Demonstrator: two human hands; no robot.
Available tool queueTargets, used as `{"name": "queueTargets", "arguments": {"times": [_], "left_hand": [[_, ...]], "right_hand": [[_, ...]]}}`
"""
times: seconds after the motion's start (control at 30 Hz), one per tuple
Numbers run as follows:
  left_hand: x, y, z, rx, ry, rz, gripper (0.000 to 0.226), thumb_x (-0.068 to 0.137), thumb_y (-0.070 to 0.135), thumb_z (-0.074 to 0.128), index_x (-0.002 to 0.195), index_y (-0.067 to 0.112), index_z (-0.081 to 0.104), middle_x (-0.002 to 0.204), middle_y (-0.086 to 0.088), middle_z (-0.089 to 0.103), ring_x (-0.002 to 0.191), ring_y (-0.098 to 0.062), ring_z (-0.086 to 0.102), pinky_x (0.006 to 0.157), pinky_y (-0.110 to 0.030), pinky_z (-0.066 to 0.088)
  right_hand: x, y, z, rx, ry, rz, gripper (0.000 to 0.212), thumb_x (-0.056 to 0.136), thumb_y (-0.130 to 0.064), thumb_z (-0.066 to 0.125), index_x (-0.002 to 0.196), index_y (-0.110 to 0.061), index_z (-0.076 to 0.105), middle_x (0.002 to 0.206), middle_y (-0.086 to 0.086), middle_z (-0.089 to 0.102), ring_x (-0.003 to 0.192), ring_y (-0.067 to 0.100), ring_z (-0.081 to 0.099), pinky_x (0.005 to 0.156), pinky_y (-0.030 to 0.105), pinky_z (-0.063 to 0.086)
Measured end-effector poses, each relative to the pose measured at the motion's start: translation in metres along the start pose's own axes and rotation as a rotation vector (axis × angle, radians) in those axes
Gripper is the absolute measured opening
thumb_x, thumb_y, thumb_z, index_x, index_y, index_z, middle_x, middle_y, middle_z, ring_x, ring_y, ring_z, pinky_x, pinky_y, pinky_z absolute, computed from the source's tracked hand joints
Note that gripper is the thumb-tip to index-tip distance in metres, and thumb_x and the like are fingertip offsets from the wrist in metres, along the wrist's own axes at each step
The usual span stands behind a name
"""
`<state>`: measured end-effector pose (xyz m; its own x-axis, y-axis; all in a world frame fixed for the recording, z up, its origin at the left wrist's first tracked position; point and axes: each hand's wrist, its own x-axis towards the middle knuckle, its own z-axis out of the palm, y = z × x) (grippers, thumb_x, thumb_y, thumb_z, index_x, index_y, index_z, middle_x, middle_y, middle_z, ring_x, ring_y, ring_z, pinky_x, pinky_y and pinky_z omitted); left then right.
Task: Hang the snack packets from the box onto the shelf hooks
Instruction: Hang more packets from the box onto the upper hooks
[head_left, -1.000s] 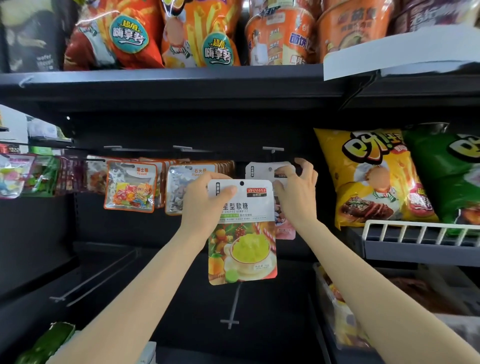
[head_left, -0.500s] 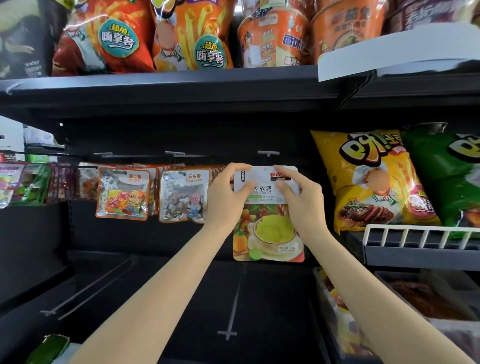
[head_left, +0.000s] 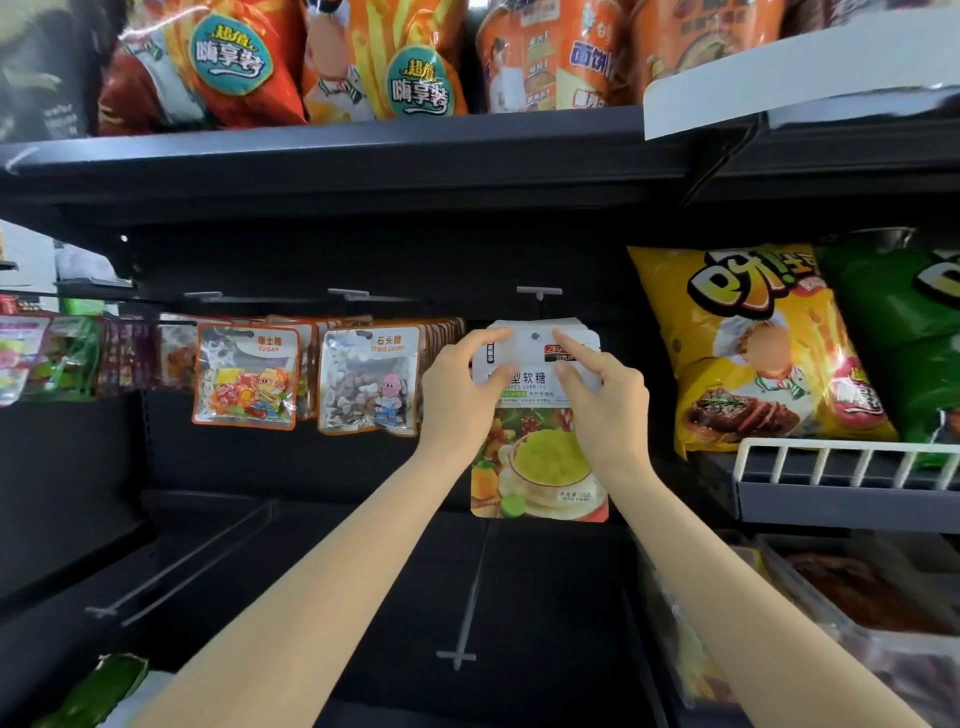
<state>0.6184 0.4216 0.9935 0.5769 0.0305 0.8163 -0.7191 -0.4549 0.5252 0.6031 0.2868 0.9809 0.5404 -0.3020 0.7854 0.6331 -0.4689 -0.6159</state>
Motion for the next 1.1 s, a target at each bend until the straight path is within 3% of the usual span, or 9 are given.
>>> {"name": "queueTargets", "arguments": {"times": [0.1, 0.2, 0.27, 0.4, 0.5, 0.67, 0.77, 0.9, 1.1], "left_hand": [[0.003, -0.001, 0.002, 0.068, -0.023, -0.008, 0.04, 0.089, 0.023, 0.063, 0.128, 0.026, 0.055, 0.124, 0.0, 0.057, 0.112, -0.015, 0.053, 0.092, -0.023, 0.041], [0.006, 0.0, 0.007, 0.202, -0.086, -0.022, 0.049, 0.089, 0.023, 0.062, 0.135, 0.029, 0.047, 0.113, -0.005, 0.05, 0.099, -0.013, 0.049, 0.08, -0.015, 0.032], [0.008, 0.0, 0.011, 0.25, -0.11, -0.032, 0.053, 0.089, 0.021, 0.062, 0.138, 0.03, 0.043, 0.114, -0.007, 0.045, 0.089, -0.009, 0.043, 0.078, -0.016, 0.033], [0.011, -0.001, 0.014, 0.318, -0.104, -0.019, 0.055, 0.09, 0.022, 0.062, 0.139, 0.032, 0.04, 0.118, -0.006, 0.043, 0.095, -0.013, 0.051, 0.077, -0.02, 0.039], [0.005, 0.002, 0.012, 0.381, -0.069, 0.032, 0.054, 0.09, 0.019, 0.062, 0.138, 0.029, 0.041, 0.125, -0.005, 0.04, 0.107, -0.018, 0.052, 0.08, -0.026, 0.047], [-0.007, 0.006, -0.017, 0.432, 0.014, 0.17, 0.032, 0.095, 0.025, 0.052, 0.126, 0.02, 0.051, 0.118, -0.002, 0.052, 0.092, -0.012, 0.057, 0.07, -0.021, 0.048], [-0.018, -0.001, -0.051, 0.425, 0.039, 0.199, 0.023, 0.095, 0.025, 0.051, 0.116, 0.017, 0.056, 0.104, -0.001, 0.06, 0.086, -0.01, 0.059, 0.072, -0.025, 0.052], [-0.037, -0.034, -0.119, 0.549, 0.094, 0.107, 0.014, 0.094, 0.024, 0.052, 0.102, 0.017, 0.061, 0.09, 0.001, 0.065, 0.079, -0.016, 0.06, 0.065, -0.034, 0.053], [-0.087, -0.128, -0.267, 0.788, 0.118, -0.18, 0.012, 0.09, 0.021, 0.055, 0.097, 0.019, 0.064, 0.085, 0.002, 0.067, 0.083, -0.021, 0.058, 0.069, -0.042, 0.05]], "right_hand": [[0.0, -0.002, 0.002, -0.09, 0.024, -0.032, 0.036, 0.095, -0.014, 0.055, 0.13, -0.023, 0.057, 0.106, 0.007, 0.056, 0.066, 0.003, 0.043, 0.061, 0.004, 0.039], [0.001, 0.0, 0.003, -0.219, -0.014, -0.032, 0.044, 0.093, -0.012, 0.057, 0.136, -0.022, 0.051, 0.129, 0.007, 0.042, 0.098, 0.003, 0.046, 0.08, -0.007, 0.026], [0.0, 0.002, 0.004, -0.299, -0.049, -0.028, 0.051, 0.092, -0.011, 0.06, 0.139, -0.022, 0.046, 0.139, 0.007, 0.032, 0.121, 0.014, 0.04, 0.09, 0.001, 0.022], [0.0, 0.004, 0.007, -0.443, -0.026, -0.082, 0.054, 0.087, -0.011, 0.066, 0.137, -0.02, 0.049, 0.145, 0.009, 0.026, 0.134, 0.021, 0.029, 0.103, 0.023, 0.034], [-0.001, 0.004, 0.008, -0.585, 0.048, -0.167, 0.047, 0.084, -0.012, 0.071, 0.128, -0.016, 0.057, 0.141, 0.012, 0.032, 0.131, 0.025, 0.028, 0.1, 0.033, 0.041], [-0.014, -0.014, 0.021, -0.46, -0.071, -0.208, 0.024, 0.092, -0.013, 0.056, 0.115, -0.015, 0.058, 0.121, 0.001, 0.05, 0.101, 0.004, 0.045, 0.071, 0.008, 0.037], [-0.027, -0.035, 0.043, -0.304, -0.148, -0.242, 0.02, 0.089, -0.006, 0.055, 0.106, -0.016, 0.058, 0.105, -0.003, 0.054, 0.091, 0.007, 0.051, 0.067, 0.009, 0.038], [-0.061, -0.067, 0.099, -0.117, -0.275, -0.223, 0.018, 0.088, -0.004, 0.056, 0.1, -0.016, 0.06, 0.094, -0.007, 0.055, 0.085, 0.008, 0.053, 0.074, 0.019, 0.045], [-0.146, -0.113, 0.236, 0.04, -0.593, -0.104, 0.018, 0.092, -0.009, 0.052, 0.104, -0.018, 0.061, 0.098, -0.006, 0.059, 0.086, 0.005, 0.054, 0.076, 0.017, 0.043]]}}
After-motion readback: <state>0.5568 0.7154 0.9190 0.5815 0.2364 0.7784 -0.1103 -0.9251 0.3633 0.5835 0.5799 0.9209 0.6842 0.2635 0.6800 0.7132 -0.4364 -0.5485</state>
